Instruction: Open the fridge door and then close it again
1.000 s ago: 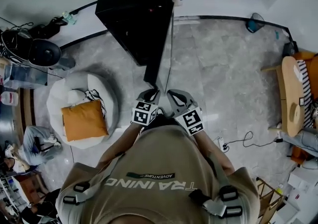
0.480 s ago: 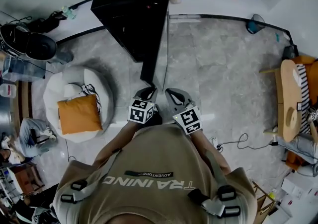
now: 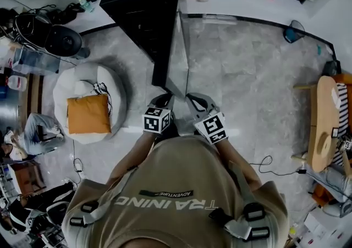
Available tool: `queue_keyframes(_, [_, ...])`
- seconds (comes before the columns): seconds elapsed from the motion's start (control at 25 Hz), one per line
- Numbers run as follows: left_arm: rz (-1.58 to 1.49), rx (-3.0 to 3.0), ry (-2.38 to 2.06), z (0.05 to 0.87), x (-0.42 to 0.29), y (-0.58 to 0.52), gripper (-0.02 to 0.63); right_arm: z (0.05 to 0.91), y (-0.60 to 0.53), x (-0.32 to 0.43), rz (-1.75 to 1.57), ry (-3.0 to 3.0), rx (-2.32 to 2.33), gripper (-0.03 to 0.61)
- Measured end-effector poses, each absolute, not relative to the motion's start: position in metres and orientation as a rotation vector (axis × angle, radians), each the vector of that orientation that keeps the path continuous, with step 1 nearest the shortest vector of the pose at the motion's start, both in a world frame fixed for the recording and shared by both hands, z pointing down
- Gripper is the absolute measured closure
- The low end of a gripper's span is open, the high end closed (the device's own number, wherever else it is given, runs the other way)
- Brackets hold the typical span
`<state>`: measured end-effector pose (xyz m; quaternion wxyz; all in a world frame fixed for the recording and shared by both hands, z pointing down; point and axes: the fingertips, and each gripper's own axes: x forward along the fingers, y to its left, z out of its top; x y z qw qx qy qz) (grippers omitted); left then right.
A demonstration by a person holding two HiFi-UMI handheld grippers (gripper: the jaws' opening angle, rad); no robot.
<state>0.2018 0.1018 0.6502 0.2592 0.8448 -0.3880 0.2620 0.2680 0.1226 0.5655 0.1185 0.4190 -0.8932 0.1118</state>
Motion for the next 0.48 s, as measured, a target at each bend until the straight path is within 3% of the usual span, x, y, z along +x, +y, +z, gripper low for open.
queue_keyframes(0.48, [0.656, 2.247, -1.127, 0.649, 0.263, 0.112, 0.594, 0.564, 0.130, 0.321, 0.278, -2.653, 1.152, 0.583])
